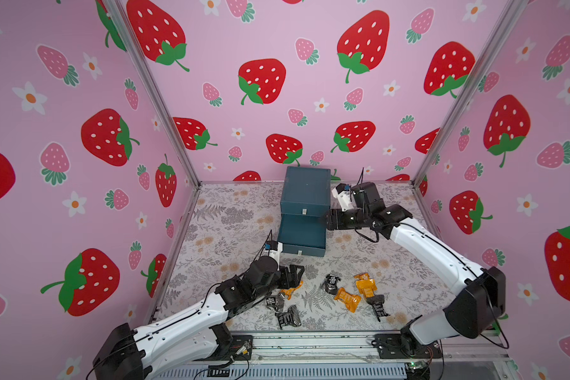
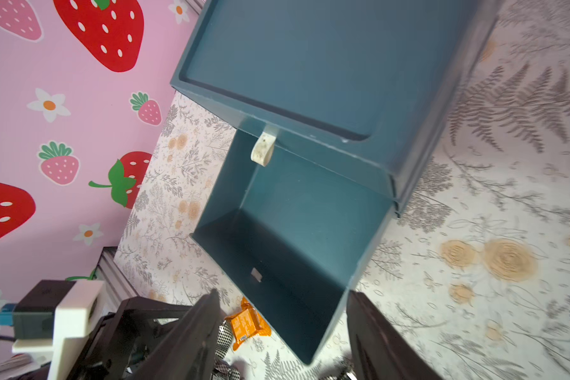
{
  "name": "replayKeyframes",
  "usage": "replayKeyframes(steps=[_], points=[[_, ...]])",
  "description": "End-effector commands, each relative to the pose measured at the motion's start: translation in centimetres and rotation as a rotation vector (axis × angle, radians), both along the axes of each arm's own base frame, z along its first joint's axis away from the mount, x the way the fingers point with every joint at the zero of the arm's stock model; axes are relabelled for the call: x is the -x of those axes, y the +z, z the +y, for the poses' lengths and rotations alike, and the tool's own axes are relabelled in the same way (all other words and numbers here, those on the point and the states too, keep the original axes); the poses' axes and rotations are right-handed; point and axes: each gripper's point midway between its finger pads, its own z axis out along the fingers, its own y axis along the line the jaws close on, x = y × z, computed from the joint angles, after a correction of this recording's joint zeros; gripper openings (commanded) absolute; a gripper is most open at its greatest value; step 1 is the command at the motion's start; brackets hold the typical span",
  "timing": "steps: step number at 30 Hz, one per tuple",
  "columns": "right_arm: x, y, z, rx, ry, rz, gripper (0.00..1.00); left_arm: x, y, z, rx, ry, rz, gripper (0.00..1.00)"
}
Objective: Place the cookies into the drawer by color
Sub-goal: Pick up the cookie at the center of the board.
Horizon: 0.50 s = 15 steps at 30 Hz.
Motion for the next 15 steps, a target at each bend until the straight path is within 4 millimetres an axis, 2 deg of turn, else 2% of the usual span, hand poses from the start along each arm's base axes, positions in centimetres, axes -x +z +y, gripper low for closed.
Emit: replayKeyframes(steps=[1, 3, 8, 11, 15], points=[[-1.9, -0.1, 1.9, -0.03, 0.029, -0.015, 0.61, 1.0, -1.8, 1.2, -0.087, -0.013, 0.05, 0.86], [-3.2, -0.6, 1.8, -0.006, 0.0, -0.028, 0.58, 1.2, -2.1, 1.4, -0.1, -0.016, 0.059, 0.86], [-5.6, -1.2, -0.4, 0.06, -0.108, -0.062, 0.56, 1.5, -2.5, 1.8, -0.101, -0.011, 0.06, 0.86], [-6.1, -1.0, -0.7, 0.051, -0.116, -0.071, 0.56, 1.5, -2.6, 1.9, -0.106, -0.011, 0.06, 0.86], [-5.8, -1.2, 0.0, 0.037, -0.085, -0.041, 0.56, 1.5, -2.4, 1.8, -0.116, -0.017, 0.06, 0.86]])
